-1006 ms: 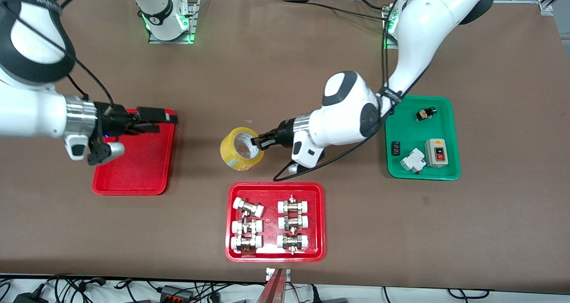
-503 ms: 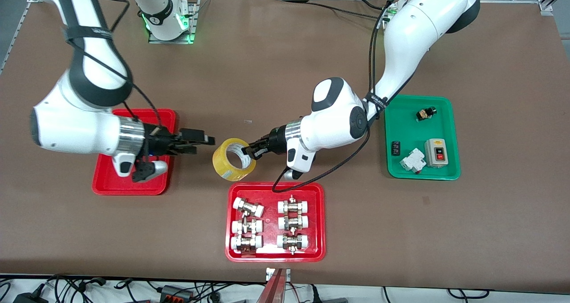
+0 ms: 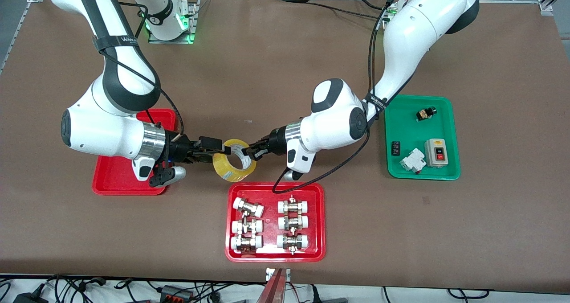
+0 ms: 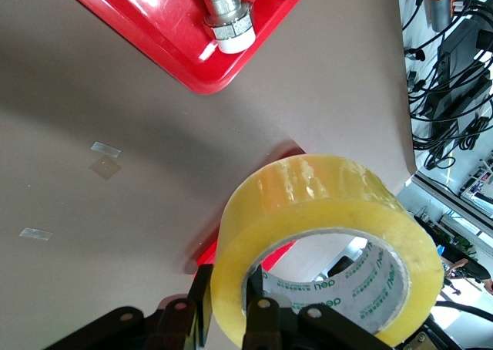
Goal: Left arm passes tape to right arm into tray
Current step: 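Open the left gripper while the right gripper pulls the tape away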
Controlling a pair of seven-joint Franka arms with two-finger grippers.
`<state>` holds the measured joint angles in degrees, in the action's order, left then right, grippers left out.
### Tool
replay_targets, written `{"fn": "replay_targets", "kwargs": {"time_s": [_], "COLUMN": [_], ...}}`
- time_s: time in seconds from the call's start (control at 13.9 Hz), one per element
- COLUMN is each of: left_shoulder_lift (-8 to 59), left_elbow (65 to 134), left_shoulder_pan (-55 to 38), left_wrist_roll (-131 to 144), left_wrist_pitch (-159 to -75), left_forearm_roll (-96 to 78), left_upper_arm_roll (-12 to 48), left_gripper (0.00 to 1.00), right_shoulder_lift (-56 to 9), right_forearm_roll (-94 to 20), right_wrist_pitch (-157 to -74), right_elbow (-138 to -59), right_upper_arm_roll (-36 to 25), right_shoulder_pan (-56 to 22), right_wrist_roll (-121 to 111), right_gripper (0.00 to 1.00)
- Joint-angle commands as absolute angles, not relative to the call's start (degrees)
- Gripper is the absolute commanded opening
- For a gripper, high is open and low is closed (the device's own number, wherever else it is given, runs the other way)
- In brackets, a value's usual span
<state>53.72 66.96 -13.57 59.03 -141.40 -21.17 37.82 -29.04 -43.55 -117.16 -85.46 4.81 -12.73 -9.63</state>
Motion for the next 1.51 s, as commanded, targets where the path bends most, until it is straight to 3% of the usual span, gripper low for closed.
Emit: {"fn": "replay_targets", "kwargs": {"time_s": [0.0,0.07,0.5,0.57,0.65,0.72,1.01,1.22,1.44], "left_shoulder_lift": [54.14,54.05,53.97,53.79,53.62,53.09,45.72,40.45,37.27], "left_elbow": [64.95,64.95,64.95,64.95,65.04,65.13,71.80,71.46,71.11], "left_shoulder_pan": [-14.33,-14.24,-14.15,-13.98,-13.45,-12.66,-3.54,3.40,9.73], "left_wrist_roll": [57.74,57.74,58.01,58.09,57.83,57.66,57.74,57.74,57.39], "left_wrist_pitch": [-141.42,-141.42,-141.42,-141.33,-141.24,-141.07,-137.31,-124.06,-111.05], "left_forearm_roll": [-22.06,-22.06,-22.06,-21.97,-21.62,-19.79,-16.08,-15.91,-12.23], "left_upper_arm_roll": [37.44,37.44,37.44,37.44,37.35,37.18,37.97,37.35,37.88], "left_gripper": [0.01,0.01,0.02,0.07,0.37,0.99,1.00,1.00,1.00], "right_shoulder_lift": [-29.27,-29.18,-29.09,-29.09,-29.00,-28.92,-28.74,-28.74,-29.27], "right_forearm_roll": [-44.30,-44.21,-44.38,-44.38,-44.38,-44.30,-44.03,-43.77,-43.25], "right_wrist_pitch": [-117.60,-117.51,-117.60,-117.60,-117.60,-117.60,-117.51,-115.15,-104.27], "right_elbow": [-84.64,-84.64,-84.55,-84.55,-84.55,-84.55,-84.55,-85.07,-85.78], "right_upper_arm_roll": [4.66,4.66,4.66,4.66,4.66,4.66,4.66,4.13,4.04], "right_shoulder_pan": [-12.74,-12.83,-12.83,-12.92,-12.92,-12.92,-12.92,-9.16,-0.82], "right_wrist_roll": [-10.99,-10.90,-10.90,-10.90,-10.90,-10.90,-10.72,-13.87,-19.84], "right_gripper": [0.19,0.01,0.00,0.00,0.00,0.00,0.00,0.00,0.00]}}
